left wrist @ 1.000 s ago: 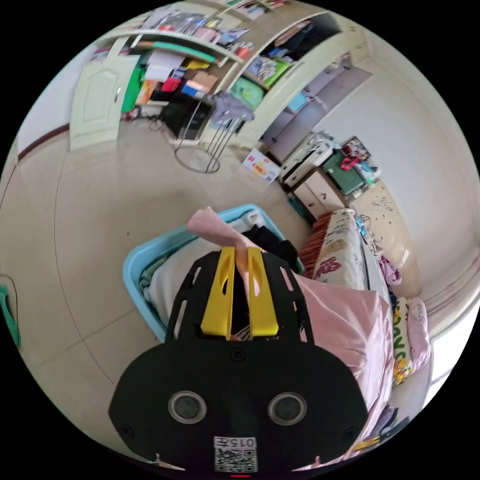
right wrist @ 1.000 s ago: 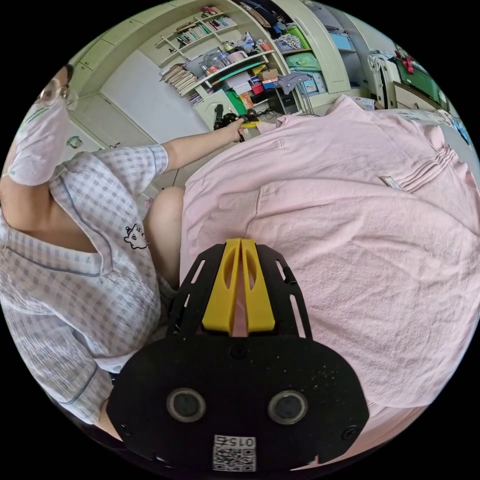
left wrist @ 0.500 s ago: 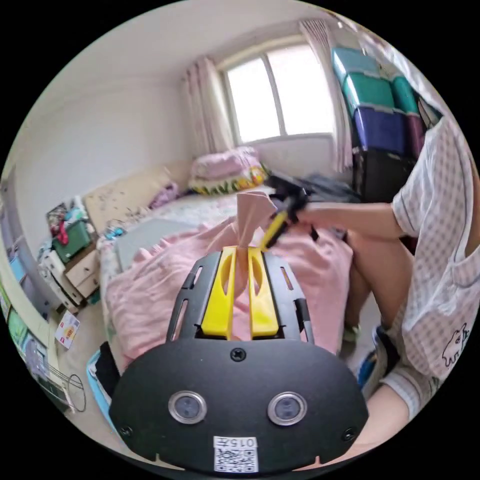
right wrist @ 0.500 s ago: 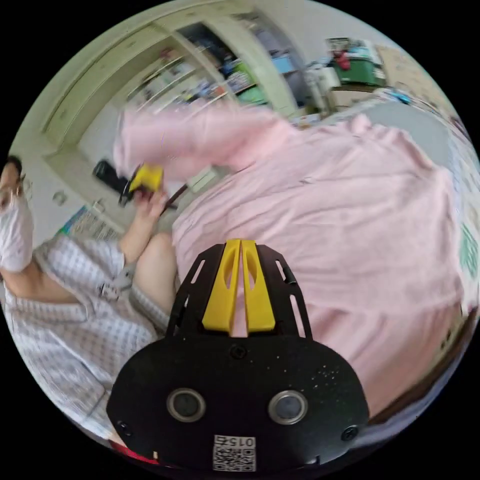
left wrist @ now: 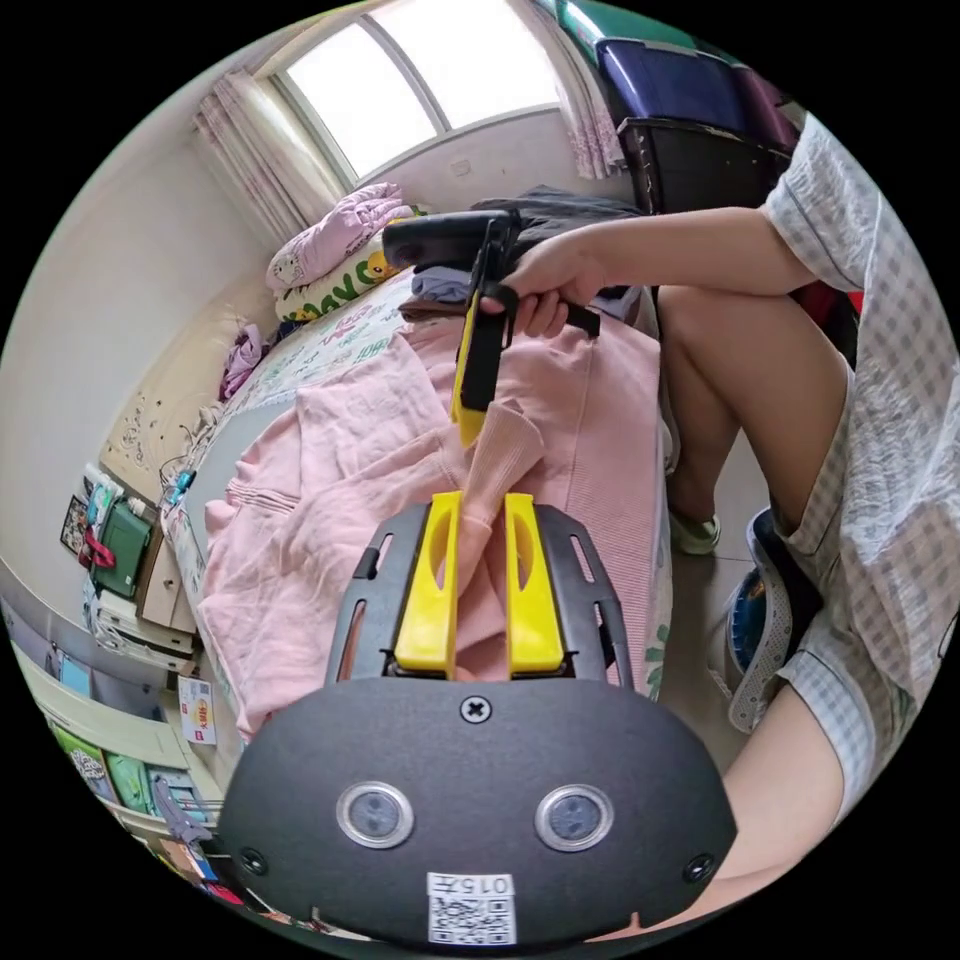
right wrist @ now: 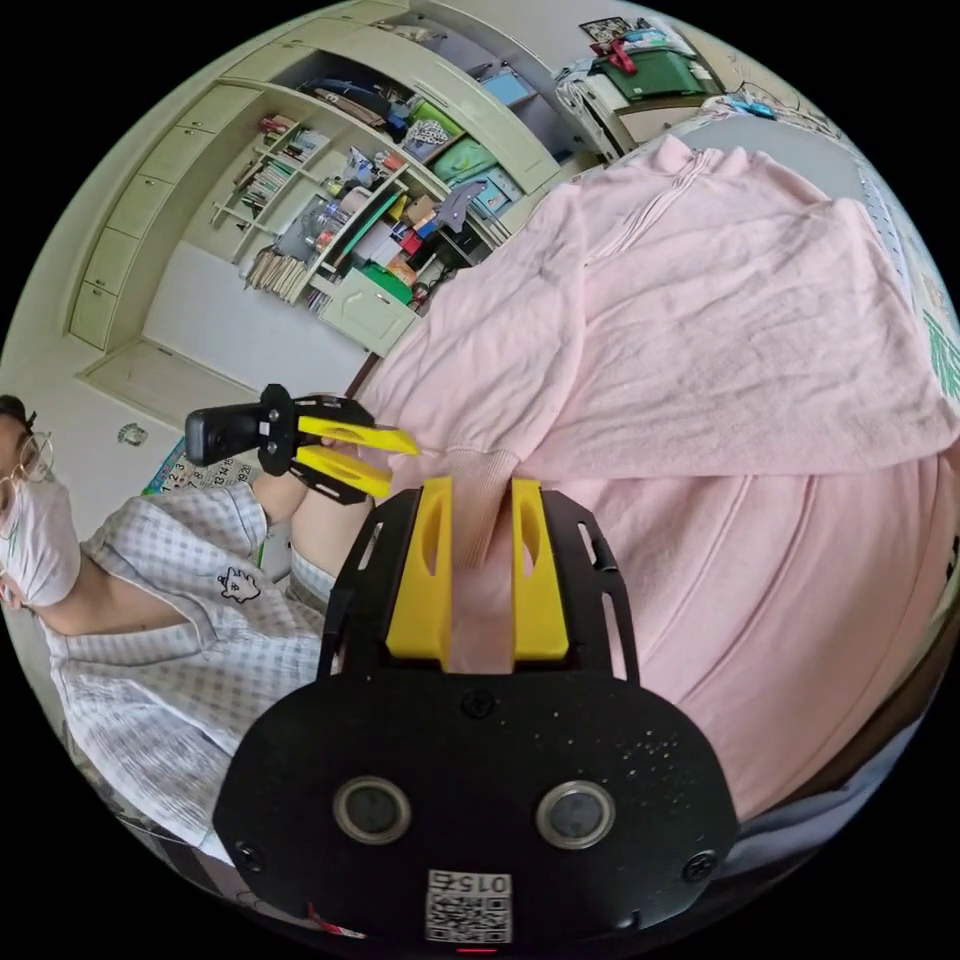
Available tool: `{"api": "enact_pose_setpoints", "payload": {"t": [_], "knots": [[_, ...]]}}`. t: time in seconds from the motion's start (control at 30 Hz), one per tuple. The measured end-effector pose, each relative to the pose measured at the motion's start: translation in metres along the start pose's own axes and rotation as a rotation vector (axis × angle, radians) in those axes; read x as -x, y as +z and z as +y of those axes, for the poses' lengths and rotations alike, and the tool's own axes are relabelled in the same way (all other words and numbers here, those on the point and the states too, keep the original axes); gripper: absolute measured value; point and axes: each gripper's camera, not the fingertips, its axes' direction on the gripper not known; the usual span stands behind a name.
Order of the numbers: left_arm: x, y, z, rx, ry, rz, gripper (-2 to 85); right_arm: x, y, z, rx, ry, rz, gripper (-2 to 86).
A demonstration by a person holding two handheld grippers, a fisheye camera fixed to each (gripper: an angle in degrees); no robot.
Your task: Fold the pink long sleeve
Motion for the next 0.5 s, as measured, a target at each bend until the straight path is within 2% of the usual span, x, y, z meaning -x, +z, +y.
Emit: {"api": "enact_pose_setpoints", "payload": {"t": [0.27, 0.33, 0.5], "knots": [[-0.024, 0.018, -0.014, 0.008, 0.072, 0.015, 2.5, 0.015, -0.004, 0.003, -0.051, 0.024, -0.002, 2.8], [-0.024, 0.007, -0.014, -0.058, 0.071, 0.013, 1.9, 0.031, -0.009, 0.006, -0.032, -0.011, 0.046, 1.8], [-0.024, -0.020, -0.016, -0.253, 0.046, -0.041, 1.7, 0.084, -0.062, 0.039, -0.126, -0.120, 0.095, 0.6]]}}
